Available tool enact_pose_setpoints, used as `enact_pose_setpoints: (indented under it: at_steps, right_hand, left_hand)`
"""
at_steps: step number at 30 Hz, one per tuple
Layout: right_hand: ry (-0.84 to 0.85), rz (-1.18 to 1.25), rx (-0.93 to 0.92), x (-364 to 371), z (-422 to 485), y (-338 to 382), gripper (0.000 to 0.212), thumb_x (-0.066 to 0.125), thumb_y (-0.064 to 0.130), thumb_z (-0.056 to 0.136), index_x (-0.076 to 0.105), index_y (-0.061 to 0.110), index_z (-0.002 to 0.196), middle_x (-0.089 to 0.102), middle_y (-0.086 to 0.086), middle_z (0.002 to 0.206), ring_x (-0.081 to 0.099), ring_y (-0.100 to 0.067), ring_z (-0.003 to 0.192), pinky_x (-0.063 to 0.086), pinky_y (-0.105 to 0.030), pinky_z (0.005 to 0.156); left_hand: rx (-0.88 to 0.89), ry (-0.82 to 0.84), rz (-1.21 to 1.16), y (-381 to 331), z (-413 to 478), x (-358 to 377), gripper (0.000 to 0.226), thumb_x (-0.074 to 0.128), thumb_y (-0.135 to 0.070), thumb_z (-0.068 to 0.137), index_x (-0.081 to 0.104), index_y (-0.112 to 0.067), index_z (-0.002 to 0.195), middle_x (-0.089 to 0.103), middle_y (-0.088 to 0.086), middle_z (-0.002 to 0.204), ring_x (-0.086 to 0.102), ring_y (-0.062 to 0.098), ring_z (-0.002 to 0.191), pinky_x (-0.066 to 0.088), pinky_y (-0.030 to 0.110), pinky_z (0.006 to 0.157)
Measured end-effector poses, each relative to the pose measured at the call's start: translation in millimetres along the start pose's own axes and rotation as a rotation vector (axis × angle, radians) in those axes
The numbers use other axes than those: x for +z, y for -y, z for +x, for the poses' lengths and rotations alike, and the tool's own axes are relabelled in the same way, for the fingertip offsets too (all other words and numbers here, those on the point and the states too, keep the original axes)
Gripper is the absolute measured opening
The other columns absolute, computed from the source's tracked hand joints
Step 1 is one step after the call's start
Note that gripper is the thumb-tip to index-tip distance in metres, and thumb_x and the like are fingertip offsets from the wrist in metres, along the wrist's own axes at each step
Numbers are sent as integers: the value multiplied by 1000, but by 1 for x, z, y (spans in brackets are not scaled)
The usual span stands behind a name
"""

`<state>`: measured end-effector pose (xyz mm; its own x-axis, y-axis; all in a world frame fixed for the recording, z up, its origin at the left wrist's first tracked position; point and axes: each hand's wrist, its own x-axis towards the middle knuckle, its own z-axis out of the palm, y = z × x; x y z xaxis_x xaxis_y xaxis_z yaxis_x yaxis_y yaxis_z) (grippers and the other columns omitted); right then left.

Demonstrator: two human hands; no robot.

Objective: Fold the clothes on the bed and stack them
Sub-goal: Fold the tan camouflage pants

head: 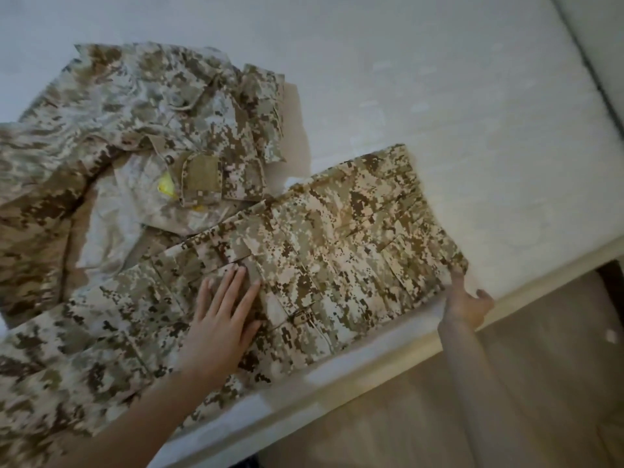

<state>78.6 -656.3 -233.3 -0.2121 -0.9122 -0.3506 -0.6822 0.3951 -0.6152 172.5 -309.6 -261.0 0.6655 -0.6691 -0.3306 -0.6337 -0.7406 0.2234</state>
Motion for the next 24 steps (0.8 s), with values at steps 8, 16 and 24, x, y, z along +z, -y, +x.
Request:
enact_pose_setpoints:
  at_steps: [8, 16, 24]
  right_hand:
    - [723, 337, 319, 4, 9, 9, 50, 79, 33, 69, 63, 10, 111, 73, -8, 100, 71, -21, 90, 57, -37, 74]
    - [420, 503, 255, -33, 65, 48, 31, 71, 24, 83, 65, 10, 109, 71, -6, 105, 71, -21, 86, 58, -44, 73]
    - [877, 432, -114, -82, 7, 93, 40, 70, 27, 80, 59, 19, 117, 69, 0, 114, 65, -17, 106, 54, -34, 87]
  left_hand:
    - [-29, -20, -76, -22, -14, 6, 63, 21, -48, 95, 28, -11, 146, 21, 13, 154, 11, 24, 144, 2, 46, 115]
    - [82, 103, -45, -49, -3, 15, 58, 7, -50, 98, 14, -23, 149, 10, 7, 158, 10, 31, 146, 2, 52, 114]
    - [-26, 235, -551, -50, 14, -5, 47, 42, -49, 95, 34, -42, 141, 5, -11, 158, 2, 12, 146, 2, 49, 118]
